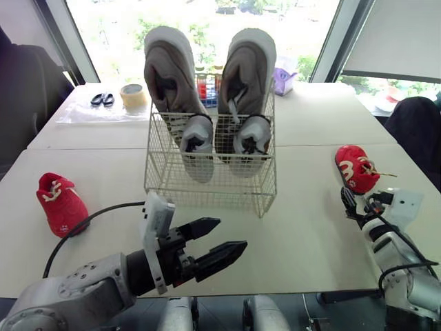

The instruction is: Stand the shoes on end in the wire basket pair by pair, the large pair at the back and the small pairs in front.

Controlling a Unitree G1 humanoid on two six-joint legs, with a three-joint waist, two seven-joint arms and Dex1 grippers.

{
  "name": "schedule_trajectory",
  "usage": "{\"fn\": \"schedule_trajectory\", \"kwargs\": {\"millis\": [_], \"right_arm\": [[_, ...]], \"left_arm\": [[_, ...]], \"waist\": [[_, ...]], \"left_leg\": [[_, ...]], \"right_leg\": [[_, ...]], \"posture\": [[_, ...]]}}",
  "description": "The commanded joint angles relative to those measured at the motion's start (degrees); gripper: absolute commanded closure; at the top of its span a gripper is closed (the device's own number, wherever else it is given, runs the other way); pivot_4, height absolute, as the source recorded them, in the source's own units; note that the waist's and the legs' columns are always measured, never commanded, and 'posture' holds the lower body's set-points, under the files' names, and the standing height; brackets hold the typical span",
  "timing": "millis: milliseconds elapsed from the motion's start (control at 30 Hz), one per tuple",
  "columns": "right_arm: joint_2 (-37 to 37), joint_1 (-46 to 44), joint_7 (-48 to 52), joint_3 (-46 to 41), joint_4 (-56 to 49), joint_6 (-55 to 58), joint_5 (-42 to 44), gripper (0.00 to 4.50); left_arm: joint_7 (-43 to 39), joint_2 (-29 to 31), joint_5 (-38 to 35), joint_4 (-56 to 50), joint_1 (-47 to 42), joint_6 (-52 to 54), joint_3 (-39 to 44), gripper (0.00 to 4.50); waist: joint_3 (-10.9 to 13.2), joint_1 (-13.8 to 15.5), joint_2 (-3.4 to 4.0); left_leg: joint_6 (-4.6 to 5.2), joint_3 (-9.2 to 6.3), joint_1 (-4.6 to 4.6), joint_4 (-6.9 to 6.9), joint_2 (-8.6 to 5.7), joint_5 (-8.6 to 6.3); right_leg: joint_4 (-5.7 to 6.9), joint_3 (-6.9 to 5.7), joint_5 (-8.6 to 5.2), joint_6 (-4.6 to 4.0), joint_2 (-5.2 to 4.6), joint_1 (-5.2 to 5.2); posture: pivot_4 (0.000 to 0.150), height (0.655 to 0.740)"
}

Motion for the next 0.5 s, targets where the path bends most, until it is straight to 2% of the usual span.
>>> {"fn": "schedule_trajectory", "kwargs": {"millis": [33,100,167,267,333,400,433,500], "right_arm": [[-2.1,-5.4,1.3,0.2,9.8,-7.2,-2.3,0.00],[-2.6,-8.3,2.1,0.8,15.5,-10.3,-3.3,0.00],[-3.1,-13.5,4.9,1.3,25.6,-13.6,-3.2,0.00],[-4.8,-19.8,6.9,1.9,38.2,-20.2,-4.8,0.87],[-5.6,-21.8,7.3,2.1,42.5,-22.9,-5.3,1.91],[-6.0,-22.8,7.7,2.2,45.2,-24.8,-5.5,2.69],[-6.1,-22.9,7.9,2.2,46.0,-25.5,-5.5,2.88],[-6.3,-23.4,8.3,2.4,47.4,-26.5,-5.4,2.99]], "left_arm": [[1.3,1.0,-1.1,-2.1,1.0,-1.8,1.2,0.09],[1.9,1.3,-0.9,-2.7,2.1,-2.3,1.3,0.09],[2.4,0.9,0.3,-2.9,3.5,-2.7,0.9,0.09],[1.8,1.1,1.2,-2.8,5.5,-3.0,1.3,0.00],[1.5,1.5,1.5,-3.0,6.4,-3.2,1.6,0.00],[1.2,1.7,1.6,-3.1,6.8,-3.4,1.8,0.00],[1.1,1.9,1.7,-3.2,7.0,-3.5,1.9,0.00],[0.6,2.1,2.0,-2.9,6.5,-3.4,1.6,0.00]], "waist": [[0.0,-0.1,0.00],[0.0,-0.2,0.00],[0.0,-0.5,-0.02],[-0.1,-1.3,-0.17],[-0.2,-1.3,-0.35],[-0.2,-1.3,-0.45],[-0.2,-1.3,-0.47],[-0.3,-1.3,-0.50]], "left_leg": [[0.00,0.01,-0.01,0.02,0.00,0.00],[0.00,0.03,-0.01,0.04,0.01,0.00],[0.05,0.03,-0.02,0.21,0.02,-0.03],[0.20,0.11,-0.05,0.66,0.03,-0.14],[0.20,0.11,-0.03,0.69,0.03,-0.14],[0.20,0.10,-0.03,0.70,0.03,-0.14],[0.20,0.11,-0.04,0.71,0.03,-0.14],[0.20,0.11,-0.04,0.72,0.03,-0.14]], "right_leg": [[0.02,0.01,0.00,0.00,0.00,-0.01],[0.08,0.04,0.00,0.00,0.01,-0.03],[0.23,0.04,0.00,0.00,0.02,-0.03],[0.59,0.06,-0.04,-0.05,0.04,-0.14],[0.62,0.07,-0.05,-0.06,0.04,-0.24],[0.62,0.07,-0.05,-0.07,0.04,-0.25],[0.62,0.08,-0.05,-0.07,0.04,-0.25],[0.64,0.11,-0.05,-0.07,0.03,-0.26]], "posture": [[0.150,0.6552],[0.150,0.6552],[0.150,0.6552],[0.150,0.6552],[0.150,0.6552],[0.150,0.6552],[0.150,0.6552],[0.150,0.6552]]}}
